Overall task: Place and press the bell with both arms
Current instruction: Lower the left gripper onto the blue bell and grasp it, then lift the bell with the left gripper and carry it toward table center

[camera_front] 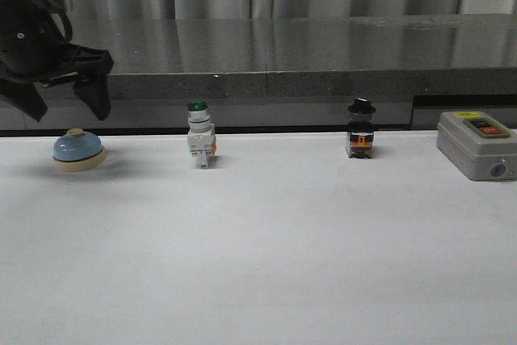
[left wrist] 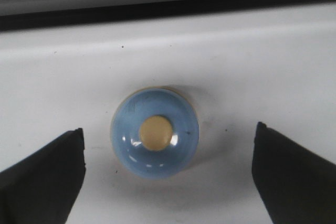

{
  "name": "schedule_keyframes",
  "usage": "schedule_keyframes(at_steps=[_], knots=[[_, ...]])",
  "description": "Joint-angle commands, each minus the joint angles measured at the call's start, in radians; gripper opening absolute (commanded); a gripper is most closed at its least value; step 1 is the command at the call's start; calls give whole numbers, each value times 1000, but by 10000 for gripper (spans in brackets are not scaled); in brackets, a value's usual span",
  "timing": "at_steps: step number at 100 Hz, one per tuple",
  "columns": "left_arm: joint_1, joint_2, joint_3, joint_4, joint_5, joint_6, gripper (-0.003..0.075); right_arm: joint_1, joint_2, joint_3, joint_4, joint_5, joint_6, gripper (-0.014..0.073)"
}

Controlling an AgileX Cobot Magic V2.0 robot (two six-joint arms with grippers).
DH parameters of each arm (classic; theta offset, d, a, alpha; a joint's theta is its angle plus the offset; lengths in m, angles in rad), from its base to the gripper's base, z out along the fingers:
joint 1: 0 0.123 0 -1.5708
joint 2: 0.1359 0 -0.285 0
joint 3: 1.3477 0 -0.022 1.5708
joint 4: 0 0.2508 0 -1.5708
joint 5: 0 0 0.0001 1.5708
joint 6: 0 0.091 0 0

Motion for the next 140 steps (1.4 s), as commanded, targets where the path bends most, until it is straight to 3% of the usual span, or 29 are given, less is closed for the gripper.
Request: schedule_keyframes(at_steps=[1, 23, 45, 76, 107, 140], knots=[[-5, -3, -80, -11, -3, -13, 615, -5, -14, -15, -3, -81, 0, -60], [19, 93, -175, -11, 103, -15, 615, -5, -14, -15, -3, -81, 0, -60], [26, 124, -187, -11, 117, -15, 612, -5, -14, -15, -3, -81, 0, -60], [22, 114, -218, -11, 121, -15, 330, -5, -14, -15, -3, -81, 0, -60], [4, 5, -217, 1, 225, -15, 326, -5, -14, -15, -3, -81, 0, -60], [-128, -133, -89, 29, 222, -21, 312, -5, -14, -15, -3, -81, 0, -60]])
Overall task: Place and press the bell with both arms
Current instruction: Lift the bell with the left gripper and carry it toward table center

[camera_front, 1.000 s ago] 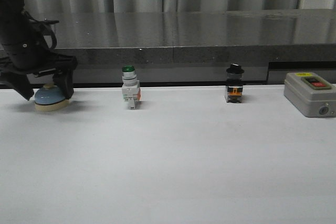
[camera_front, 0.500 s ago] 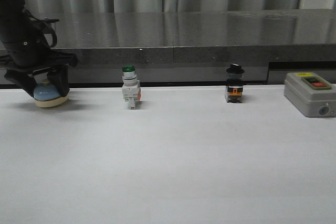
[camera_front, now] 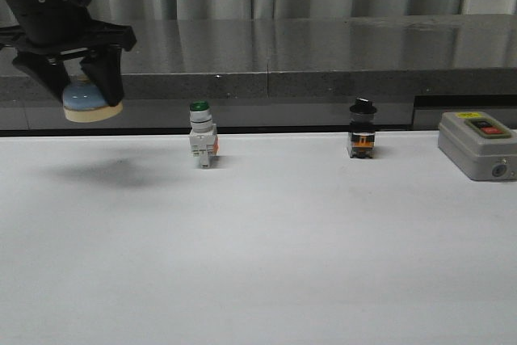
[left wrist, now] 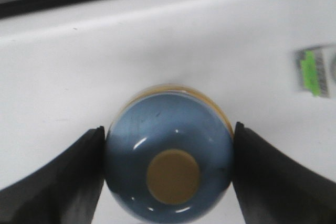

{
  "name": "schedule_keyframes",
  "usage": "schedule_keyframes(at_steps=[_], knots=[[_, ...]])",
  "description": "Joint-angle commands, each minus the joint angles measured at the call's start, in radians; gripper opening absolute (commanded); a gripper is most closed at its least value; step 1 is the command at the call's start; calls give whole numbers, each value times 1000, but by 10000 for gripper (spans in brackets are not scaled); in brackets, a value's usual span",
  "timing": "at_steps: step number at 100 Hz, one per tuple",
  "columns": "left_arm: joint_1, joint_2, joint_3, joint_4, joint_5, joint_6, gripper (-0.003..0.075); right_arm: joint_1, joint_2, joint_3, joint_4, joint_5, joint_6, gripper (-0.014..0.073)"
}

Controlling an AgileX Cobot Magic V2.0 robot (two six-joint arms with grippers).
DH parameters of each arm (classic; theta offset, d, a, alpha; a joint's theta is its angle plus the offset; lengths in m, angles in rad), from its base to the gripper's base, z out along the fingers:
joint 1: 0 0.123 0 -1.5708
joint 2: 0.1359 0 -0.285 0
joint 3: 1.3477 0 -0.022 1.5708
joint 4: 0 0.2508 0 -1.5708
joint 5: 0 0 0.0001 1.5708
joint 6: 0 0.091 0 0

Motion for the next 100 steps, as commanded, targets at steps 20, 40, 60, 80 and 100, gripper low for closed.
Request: schedule_keyframes(at_steps=[20, 40, 60, 80, 100], knots=[[-130, -180, 158, -53, -131, -21, 312, -5, -14, -15, -3, -81, 0, -60], [-274, -180, 192, -56, -198, -21, 312, -5, -14, -15, -3, -81, 0, -60], [-374, -141, 192, -79, -204, -21, 311, -5, -14, -15, -3, -81, 0, -60], [-436, -78, 192, -95, -230, -21, 312, -5, -14, -15, -3, -81, 0, -60], [-464, -32, 192, -98, -228, -21, 313, -5, -14, -15, -3, -81, 0, -60]])
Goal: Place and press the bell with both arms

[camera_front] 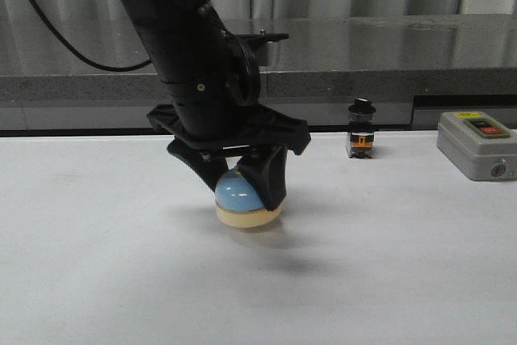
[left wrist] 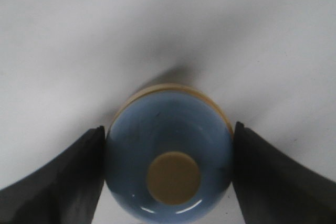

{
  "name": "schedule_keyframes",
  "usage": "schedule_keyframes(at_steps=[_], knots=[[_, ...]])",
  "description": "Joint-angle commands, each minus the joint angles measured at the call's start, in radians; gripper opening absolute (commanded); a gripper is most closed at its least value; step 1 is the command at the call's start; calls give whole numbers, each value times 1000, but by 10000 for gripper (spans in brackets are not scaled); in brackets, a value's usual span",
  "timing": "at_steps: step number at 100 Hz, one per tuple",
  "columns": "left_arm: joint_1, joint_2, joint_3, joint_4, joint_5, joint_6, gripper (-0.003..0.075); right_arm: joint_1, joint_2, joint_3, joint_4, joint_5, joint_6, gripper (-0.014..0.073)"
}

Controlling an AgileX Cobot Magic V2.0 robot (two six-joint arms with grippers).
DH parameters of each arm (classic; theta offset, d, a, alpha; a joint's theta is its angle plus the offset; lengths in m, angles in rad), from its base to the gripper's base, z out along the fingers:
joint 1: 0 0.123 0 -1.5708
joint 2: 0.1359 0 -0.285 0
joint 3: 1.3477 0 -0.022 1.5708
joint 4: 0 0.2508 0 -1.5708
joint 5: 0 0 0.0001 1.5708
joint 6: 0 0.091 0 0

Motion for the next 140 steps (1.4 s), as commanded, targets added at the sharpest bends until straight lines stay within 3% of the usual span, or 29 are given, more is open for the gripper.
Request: schedule_keyframes(at_steps=[1, 10, 30, 47, 57, 66, 91, 114, 140], knots=[[-15, -38, -26, -17, -35, -10, 314, -5, -14, -15, -3, -81, 0, -60], [-19, -34, -26, -23, -35, -10, 339, -5, -14, -15, -3, -81, 0, -60], [-19, -34, -26, -28, -31, -10, 531, -5, -14, -15, -3, -81, 0, -60], [-19, -38, -30, -21, -11, -8, 524, -5, -14, -15, -3, -81, 0, -60], [-19, -67, -30, 4, -11, -8, 482, -5, -14, -15, -3, -81, 0, -60], [-11, -105, -30, 7, -11, -8, 386, -5, -14, -15, -3, -81, 0, -60], [74, -238, -25, 5, 37, -10, -22, -5, -14, -15, -3, -81, 0, -60], [231, -335, -20, 5, 145, -10, -20, -5, -14, -15, -3, -81, 0, -60], [432, -492, 88, 9, 133, -10, -20, -5, -14, -15, -3, -81, 0, -60]])
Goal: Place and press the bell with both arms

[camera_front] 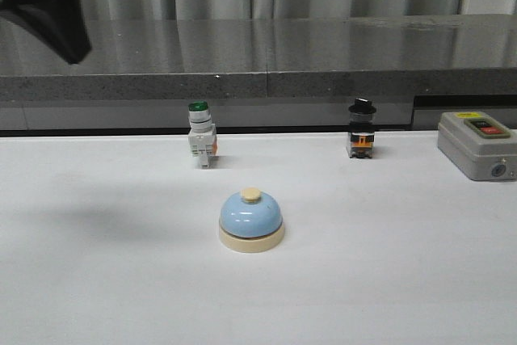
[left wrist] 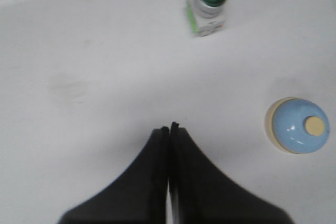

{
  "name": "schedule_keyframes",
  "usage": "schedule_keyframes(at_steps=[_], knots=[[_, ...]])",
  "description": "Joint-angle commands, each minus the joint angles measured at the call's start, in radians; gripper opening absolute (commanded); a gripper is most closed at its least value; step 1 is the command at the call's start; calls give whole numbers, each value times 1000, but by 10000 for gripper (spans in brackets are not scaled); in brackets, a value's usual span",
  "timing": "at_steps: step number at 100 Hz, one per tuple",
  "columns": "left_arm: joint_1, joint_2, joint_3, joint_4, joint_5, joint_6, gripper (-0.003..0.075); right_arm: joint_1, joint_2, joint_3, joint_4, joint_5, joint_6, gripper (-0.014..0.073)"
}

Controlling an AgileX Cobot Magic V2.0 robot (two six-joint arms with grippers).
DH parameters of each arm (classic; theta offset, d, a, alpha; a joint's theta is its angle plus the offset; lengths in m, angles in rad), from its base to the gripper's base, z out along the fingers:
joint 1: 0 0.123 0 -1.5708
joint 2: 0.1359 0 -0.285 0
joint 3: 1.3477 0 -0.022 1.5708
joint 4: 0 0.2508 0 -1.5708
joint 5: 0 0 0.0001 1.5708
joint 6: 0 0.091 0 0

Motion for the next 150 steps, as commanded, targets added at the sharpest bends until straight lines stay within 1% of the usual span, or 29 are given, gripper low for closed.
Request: schedule_keyframes(at_steps=[1, 22, 39, 62, 75, 80, 87, 103, 123, 136, 150], knots=[[61, -102, 14, -4, -41, -10, -20, -5, -14, -15, -3, -81, 0, -60], [189, -276, 151, -4, -110, -10, -20, -5, -14, -15, -3, -81, 0, -60], [240, -431, 254, -2, -161, -10, -20, -5, -14, -15, -3, -81, 0, -60], [242, -657, 413, 5, -266, -10, -20, -5, -14, -15, -3, -81, 0, -60], [242, -792, 521, 3, -361, -10, -20, -5, -14, -15, -3, -81, 0, -60], [242, -841, 559, -24, -401, -10, -20, -5, -14, -15, -3, -81, 0, -60], [242, -907, 604, -64, -397, -16, -20, -5, -14, -15, -3, -81, 0, -60], [242, -1039, 690, -59, -397, -23, -20, -5, -14, -15, -3, -81, 0, -60], [242, -1209, 808, 17, -399, -23, -20, -5, -14, -15, -3, -81, 0, -60], [242, -1331, 883, 20, -406, -23, -20, -5, -14, -15, -3, -81, 0, -60], [242, -1447, 949, 36, -444, -23, -20, -5, -14, -15, -3, -81, 0, -60]])
